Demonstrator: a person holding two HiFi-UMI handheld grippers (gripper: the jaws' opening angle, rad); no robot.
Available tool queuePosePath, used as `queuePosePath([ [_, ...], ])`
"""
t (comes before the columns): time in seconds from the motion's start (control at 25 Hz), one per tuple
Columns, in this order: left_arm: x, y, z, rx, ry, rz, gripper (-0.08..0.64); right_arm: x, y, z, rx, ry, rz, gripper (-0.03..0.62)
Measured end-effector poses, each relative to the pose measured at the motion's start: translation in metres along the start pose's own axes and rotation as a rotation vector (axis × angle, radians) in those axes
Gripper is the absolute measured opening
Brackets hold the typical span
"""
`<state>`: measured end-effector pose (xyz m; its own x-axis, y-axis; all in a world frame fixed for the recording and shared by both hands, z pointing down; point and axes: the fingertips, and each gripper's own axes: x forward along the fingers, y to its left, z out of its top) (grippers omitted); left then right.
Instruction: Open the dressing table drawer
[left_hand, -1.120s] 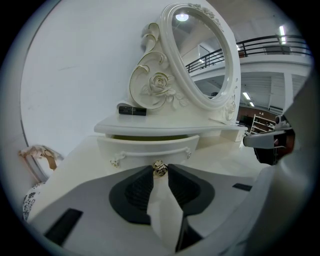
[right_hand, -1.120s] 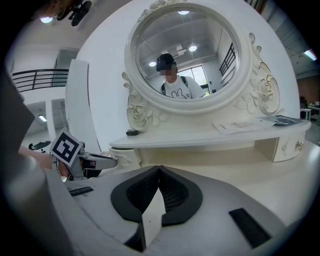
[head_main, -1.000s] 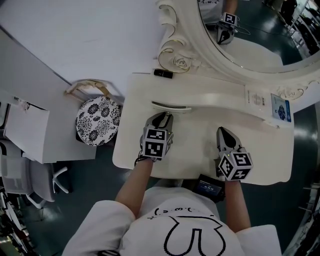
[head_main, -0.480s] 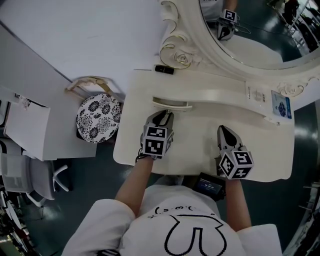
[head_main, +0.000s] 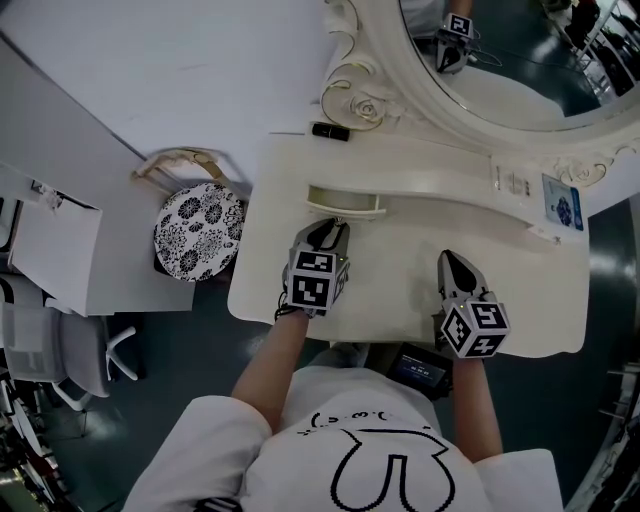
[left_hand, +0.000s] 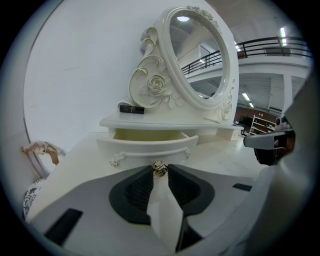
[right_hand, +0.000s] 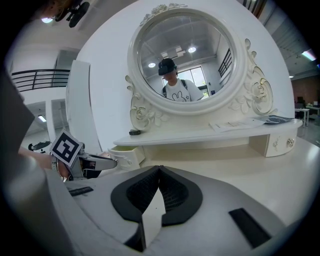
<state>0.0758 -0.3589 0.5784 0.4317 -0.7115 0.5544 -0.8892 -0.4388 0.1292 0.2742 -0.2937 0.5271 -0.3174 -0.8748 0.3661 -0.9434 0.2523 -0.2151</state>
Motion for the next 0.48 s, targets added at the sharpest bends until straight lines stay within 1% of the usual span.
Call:
queuePosePath([
  [0.48,-0.004,-0.002,-0.003,0.006,-0.015,0.0,0.12,-0.011,0.001,-0.008,0.015,-0.005,-0.02,0.017],
])
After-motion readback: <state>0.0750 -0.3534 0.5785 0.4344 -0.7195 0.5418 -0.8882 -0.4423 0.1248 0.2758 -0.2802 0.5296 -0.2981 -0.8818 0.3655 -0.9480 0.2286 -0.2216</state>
